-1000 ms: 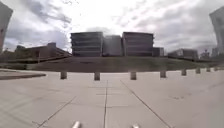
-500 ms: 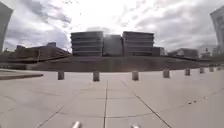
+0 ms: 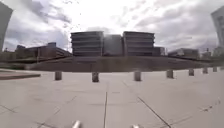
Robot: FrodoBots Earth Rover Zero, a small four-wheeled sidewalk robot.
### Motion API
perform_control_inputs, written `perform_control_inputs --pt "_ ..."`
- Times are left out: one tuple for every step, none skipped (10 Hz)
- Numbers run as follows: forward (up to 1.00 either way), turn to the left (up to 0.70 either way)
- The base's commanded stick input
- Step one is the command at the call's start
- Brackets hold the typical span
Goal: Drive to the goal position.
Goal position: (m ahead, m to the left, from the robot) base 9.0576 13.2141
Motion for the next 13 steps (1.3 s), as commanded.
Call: perform_control_inputs --pt "0.7 0.0" --pt "0.7 0.0" --pt "0.7 0.0" --pt "0.7 0.0" --pt "0.7 0.0" --pt "0.7 0.0" --pt "0.7 0.0" --pt "0.7 0.0" --pt "0.7 0.0" --pt "0.7 0.0" --pt "0.7 0.0" --pt "0.7 -0.07" --pt "0.7 -0.29"
